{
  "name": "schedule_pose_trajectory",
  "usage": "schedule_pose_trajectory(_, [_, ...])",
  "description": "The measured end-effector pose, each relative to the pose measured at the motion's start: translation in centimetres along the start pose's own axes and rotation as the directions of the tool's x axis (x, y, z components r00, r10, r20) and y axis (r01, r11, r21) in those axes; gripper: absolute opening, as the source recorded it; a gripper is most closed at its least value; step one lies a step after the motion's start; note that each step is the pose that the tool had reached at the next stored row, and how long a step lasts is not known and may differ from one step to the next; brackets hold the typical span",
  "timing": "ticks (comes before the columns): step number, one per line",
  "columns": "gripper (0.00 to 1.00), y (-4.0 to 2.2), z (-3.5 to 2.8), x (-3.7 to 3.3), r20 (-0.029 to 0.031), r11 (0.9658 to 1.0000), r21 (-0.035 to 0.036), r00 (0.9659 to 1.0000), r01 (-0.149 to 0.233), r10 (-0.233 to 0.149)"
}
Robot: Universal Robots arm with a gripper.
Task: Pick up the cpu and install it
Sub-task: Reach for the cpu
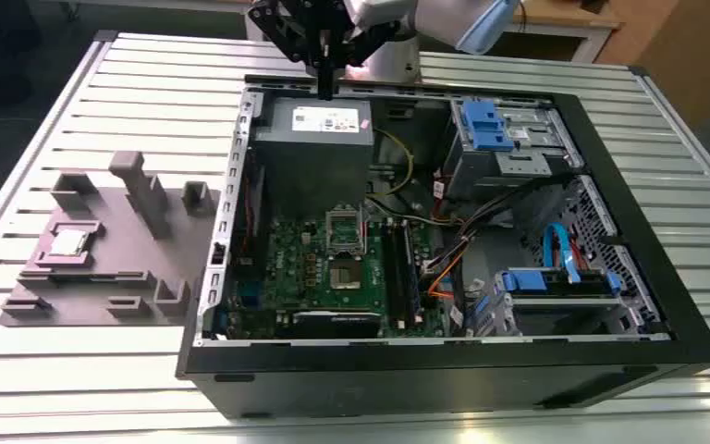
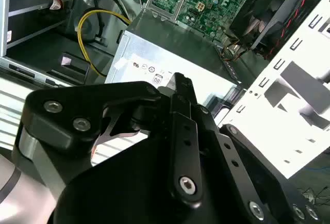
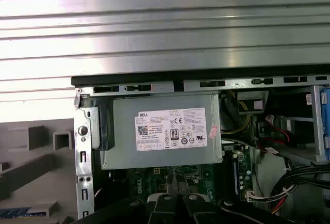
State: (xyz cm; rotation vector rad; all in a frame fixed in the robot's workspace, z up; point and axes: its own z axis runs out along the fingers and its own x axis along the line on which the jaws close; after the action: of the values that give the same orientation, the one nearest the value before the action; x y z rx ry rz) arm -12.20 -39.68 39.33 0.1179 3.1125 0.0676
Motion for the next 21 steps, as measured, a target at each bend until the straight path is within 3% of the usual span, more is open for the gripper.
schedule_pose_trajectory(12, [0.10, 0.04, 0.00, 0.02, 0.0000, 1.0000, 0.0000, 1.0000, 0.000, 0.000])
schedule_pose_trajectory(21, [0.10, 0.01, 0.02, 0.41, 0.0000, 1.0000, -0.0003, 1.0000, 0.000, 0.000])
